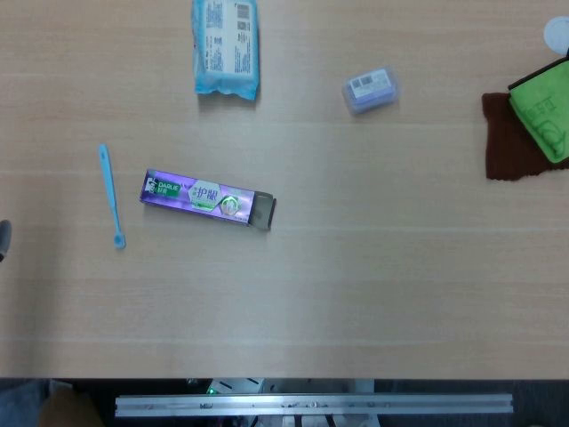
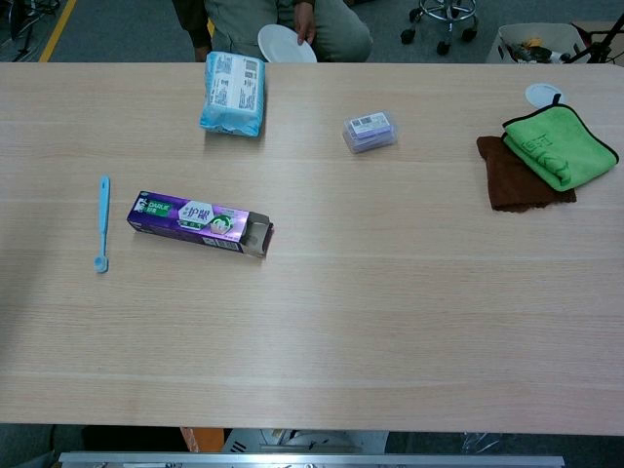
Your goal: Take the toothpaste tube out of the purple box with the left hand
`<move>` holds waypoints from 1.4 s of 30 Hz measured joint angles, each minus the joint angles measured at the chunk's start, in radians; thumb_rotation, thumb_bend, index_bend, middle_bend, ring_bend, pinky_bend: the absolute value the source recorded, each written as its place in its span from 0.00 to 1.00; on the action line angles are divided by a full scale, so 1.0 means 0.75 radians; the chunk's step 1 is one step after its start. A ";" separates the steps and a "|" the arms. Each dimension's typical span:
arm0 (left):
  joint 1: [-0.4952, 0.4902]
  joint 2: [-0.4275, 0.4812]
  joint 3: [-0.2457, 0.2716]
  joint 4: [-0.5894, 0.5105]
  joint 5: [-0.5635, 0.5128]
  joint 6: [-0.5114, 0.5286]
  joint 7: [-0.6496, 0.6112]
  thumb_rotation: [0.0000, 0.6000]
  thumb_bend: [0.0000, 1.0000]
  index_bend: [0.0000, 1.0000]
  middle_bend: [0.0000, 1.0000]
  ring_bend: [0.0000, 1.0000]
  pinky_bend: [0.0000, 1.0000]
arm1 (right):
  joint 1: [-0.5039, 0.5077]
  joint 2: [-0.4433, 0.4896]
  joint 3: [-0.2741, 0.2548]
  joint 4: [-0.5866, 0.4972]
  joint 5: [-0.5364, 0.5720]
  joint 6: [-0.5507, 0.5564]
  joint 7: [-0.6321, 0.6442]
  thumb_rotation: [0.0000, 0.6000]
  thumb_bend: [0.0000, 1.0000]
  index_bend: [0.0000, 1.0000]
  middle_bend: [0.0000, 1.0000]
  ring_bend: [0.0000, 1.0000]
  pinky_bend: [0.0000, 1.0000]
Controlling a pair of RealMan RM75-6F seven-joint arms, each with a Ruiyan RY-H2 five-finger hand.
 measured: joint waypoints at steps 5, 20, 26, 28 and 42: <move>-0.003 -0.003 0.001 0.006 0.007 -0.007 -0.009 1.00 0.37 0.01 0.13 0.10 0.16 | -0.003 0.000 0.001 -0.004 -0.009 0.008 0.001 1.00 0.20 0.24 0.30 0.29 0.32; -0.171 0.076 -0.021 -0.005 0.083 -0.240 -0.104 1.00 0.37 0.01 0.12 0.10 0.16 | 0.052 0.069 0.046 -0.121 -0.035 -0.015 -0.008 1.00 0.20 0.24 0.30 0.29 0.32; -0.347 0.084 -0.039 0.011 0.114 -0.486 -0.158 1.00 0.37 0.01 0.12 0.10 0.16 | 0.069 0.094 0.054 -0.162 -0.040 -0.027 -0.029 1.00 0.20 0.24 0.30 0.29 0.32; -0.410 0.073 -0.044 0.026 0.114 -0.580 -0.168 1.00 0.37 0.01 0.11 0.10 0.16 | 0.067 0.097 0.053 -0.166 -0.035 -0.026 -0.031 1.00 0.20 0.24 0.30 0.29 0.32; -0.705 -0.181 -0.061 0.247 -0.083 -0.984 -0.016 1.00 0.35 0.01 0.08 0.09 0.16 | 0.052 0.097 0.041 -0.141 -0.013 -0.026 -0.004 1.00 0.20 0.24 0.30 0.29 0.33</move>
